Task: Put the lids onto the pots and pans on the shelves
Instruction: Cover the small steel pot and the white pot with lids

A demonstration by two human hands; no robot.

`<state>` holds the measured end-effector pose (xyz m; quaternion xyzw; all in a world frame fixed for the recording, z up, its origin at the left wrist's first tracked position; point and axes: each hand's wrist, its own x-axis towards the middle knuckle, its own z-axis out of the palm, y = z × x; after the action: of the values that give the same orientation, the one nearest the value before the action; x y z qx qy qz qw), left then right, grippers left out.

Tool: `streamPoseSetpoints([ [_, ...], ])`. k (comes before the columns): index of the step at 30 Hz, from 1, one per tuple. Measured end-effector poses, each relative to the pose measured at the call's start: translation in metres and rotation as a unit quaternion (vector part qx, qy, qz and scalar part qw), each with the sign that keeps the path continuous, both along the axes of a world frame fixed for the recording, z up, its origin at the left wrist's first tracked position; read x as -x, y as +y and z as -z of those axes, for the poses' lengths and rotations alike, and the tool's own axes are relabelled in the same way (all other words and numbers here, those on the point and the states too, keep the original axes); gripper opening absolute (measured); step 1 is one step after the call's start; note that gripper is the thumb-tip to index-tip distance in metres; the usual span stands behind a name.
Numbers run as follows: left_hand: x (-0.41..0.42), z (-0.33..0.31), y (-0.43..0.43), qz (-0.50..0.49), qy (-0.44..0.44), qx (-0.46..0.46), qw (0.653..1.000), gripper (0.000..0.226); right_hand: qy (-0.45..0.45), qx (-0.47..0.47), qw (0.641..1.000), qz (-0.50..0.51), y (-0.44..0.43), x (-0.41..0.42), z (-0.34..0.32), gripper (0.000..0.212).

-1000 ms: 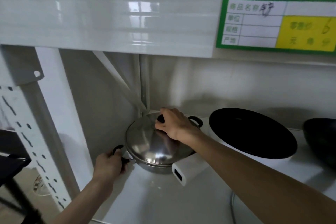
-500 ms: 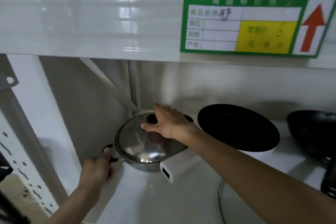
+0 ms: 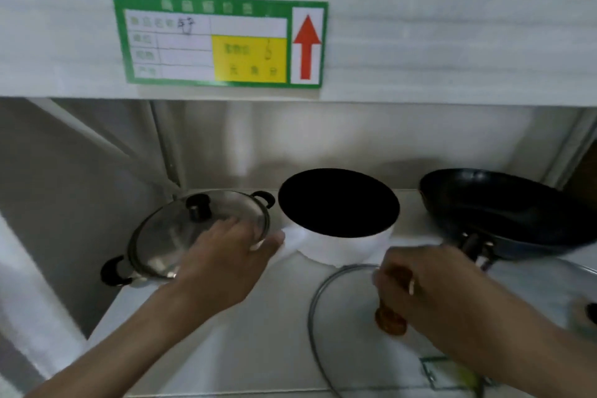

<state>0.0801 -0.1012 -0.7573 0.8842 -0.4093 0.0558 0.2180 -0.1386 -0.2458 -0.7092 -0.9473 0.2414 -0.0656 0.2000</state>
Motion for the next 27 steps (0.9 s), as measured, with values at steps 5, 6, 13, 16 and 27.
streamPoseSetpoints([
  [5,0.006,0.011,-0.036,-0.06,-0.06,-0.123,0.989,0.056,0.098,0.071,0.991,0.064,-0.001,0.008,0.068,0.049],
  [6,0.005,0.013,-0.039,-0.065,-0.068,-0.133,0.987,0.059,0.105,0.087,0.988,0.07,-0.003,0.004,0.079,0.056],
  [13,-0.001,0.012,-0.042,-0.086,-0.041,-0.206,0.974,0.061,0.104,0.133,0.982,0.079,-0.026,-0.011,0.11,0.053],
  [16,-0.005,0.017,-0.038,-0.095,0.009,-0.193,0.977,0.066,0.078,0.106,0.988,0.079,-0.031,-0.013,0.113,0.045],
  [27,-0.001,0.009,-0.033,-0.048,0.158,-0.212,0.963,0.075,0.009,-0.009,0.997,0.072,0.021,0.026,0.047,0.039],
])
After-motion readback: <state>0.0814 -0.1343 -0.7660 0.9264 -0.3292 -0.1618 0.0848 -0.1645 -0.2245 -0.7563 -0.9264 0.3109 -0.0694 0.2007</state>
